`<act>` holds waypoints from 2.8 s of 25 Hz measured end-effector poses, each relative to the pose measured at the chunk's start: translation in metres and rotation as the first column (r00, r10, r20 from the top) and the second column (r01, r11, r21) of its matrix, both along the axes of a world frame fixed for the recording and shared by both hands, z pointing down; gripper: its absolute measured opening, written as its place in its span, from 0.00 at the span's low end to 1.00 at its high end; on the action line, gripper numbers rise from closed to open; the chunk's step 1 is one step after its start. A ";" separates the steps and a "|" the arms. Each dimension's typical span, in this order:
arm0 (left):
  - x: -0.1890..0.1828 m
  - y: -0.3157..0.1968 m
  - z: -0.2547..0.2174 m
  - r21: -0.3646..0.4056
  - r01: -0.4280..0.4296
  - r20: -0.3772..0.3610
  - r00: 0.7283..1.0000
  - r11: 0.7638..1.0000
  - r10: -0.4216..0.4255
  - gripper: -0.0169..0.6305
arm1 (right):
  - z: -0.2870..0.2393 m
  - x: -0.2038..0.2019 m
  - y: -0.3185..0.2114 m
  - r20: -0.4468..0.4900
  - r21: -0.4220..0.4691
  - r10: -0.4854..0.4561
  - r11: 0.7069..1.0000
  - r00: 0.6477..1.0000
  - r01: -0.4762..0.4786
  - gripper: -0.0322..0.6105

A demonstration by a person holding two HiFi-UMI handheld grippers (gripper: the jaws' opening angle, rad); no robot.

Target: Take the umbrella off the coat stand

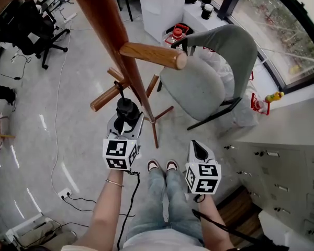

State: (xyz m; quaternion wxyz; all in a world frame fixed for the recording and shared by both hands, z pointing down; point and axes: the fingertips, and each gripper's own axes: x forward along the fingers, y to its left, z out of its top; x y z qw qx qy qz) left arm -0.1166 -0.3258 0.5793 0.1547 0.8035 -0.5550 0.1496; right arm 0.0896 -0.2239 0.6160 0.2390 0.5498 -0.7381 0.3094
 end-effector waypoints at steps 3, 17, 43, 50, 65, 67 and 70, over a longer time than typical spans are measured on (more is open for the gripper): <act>0.000 0.003 -0.007 0.006 0.009 0.003 1.000 1.000 -0.009 0.36 | -0.005 0.000 0.000 0.003 0.007 -0.008 1.000 1.000 0.008 0.06; -0.007 0.027 -0.042 0.053 0.060 0.013 0.998 0.997 -0.061 0.36 | -0.025 0.002 0.006 0.001 0.024 -0.044 0.999 0.999 0.044 0.06; -0.046 0.098 -0.117 0.075 0.348 -0.072 0.937 0.935 -0.343 0.36 | -0.107 -0.071 -0.019 0.014 0.174 -0.366 0.918 0.931 0.358 0.06; -0.095 0.141 -0.136 0.059 0.511 -0.082 0.859 0.858 -0.506 0.36 | -0.152 -0.134 -0.019 0.003 0.268 -0.506 0.832 0.863 0.487 0.06; -0.201 0.243 -0.166 0.071 0.765 -0.088 0.644 0.640 -0.760 0.36 | -0.219 -0.282 0.011 -0.019 0.423 -0.720 0.622 0.693 0.659 0.06; -0.210 0.254 -0.171 0.079 0.785 -0.093 0.620 0.615 -0.779 0.36 | -0.224 -0.296 0.017 -0.022 0.433 -0.739 0.600 0.673 0.673 0.06; -0.218 0.268 -0.174 0.091 0.801 -0.101 0.598 0.592 -0.795 0.36 | -0.226 -0.309 0.027 -0.027 0.440 -0.756 0.579 0.654 0.687 0.06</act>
